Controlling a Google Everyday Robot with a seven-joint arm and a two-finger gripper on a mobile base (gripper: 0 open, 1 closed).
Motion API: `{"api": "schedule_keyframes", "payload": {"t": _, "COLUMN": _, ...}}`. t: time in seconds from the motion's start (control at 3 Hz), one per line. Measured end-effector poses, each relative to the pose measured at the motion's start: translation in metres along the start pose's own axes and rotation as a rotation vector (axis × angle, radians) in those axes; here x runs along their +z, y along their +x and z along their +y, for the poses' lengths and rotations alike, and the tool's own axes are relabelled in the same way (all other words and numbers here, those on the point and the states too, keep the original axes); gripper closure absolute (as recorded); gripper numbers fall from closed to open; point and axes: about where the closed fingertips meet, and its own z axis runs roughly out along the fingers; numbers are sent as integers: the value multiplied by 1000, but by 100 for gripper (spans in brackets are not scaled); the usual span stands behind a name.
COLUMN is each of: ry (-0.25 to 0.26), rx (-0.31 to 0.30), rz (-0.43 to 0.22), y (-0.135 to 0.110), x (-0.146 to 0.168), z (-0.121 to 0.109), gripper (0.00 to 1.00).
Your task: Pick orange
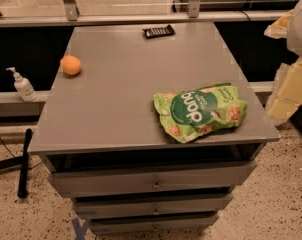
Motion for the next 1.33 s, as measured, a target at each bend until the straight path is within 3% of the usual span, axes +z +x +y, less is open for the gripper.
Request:
{"api": "schedule_keyframes", "payload": {"t": 0.67, "ry": -2, "rx": -4, "rz": -35, "y": -11, "x": 9, "z": -4, "gripper": 0}}
{"api": "schedule_keyframes", "payload": {"t": 1.0, "ry": -27, "rx": -42, "rz": -139, "y": -57, "x": 48, "z": -13, "gripper": 0}}
{"api": "schedule_keyframes", "payload": {"t": 1.33, "ry": -42, "rx": -82, "rz": -285, "y": -129, "x": 93, "z": -24, "gripper": 0}}
